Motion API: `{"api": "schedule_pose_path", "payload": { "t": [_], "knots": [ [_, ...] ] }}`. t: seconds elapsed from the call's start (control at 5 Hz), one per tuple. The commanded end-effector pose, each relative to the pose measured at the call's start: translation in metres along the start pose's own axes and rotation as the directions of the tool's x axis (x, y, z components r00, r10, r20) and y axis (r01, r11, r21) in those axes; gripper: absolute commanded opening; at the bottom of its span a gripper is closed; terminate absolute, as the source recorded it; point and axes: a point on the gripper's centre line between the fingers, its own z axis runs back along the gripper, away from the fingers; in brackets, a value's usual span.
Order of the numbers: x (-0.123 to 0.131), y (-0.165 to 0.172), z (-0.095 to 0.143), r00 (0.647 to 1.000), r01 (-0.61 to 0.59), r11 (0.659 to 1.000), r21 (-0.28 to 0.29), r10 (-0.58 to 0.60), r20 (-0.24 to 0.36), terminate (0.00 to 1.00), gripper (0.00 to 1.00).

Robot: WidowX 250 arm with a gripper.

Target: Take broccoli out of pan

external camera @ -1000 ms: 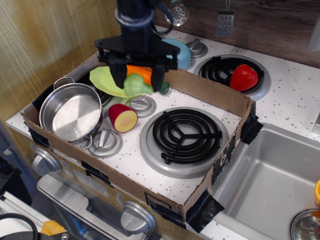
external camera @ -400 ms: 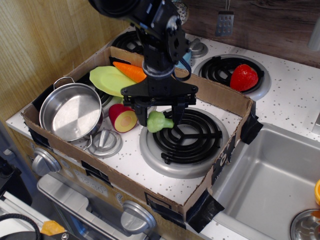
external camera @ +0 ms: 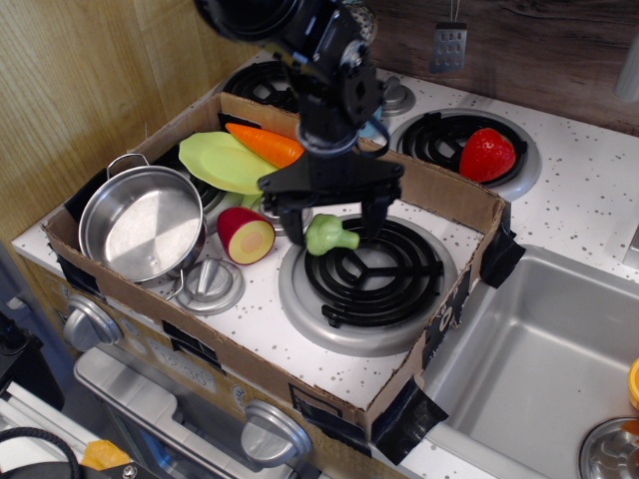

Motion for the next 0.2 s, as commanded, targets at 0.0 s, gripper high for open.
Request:
{"api": "schedule_pose_path", "payload": {
  "t": [0.0],
  "knots": [
    [0.0140, -0.0131, 0.0383, 0.996, -0.031, 0.999, 0.041, 0.028, 0.085, 1.00, 1.00]
  ]
}}
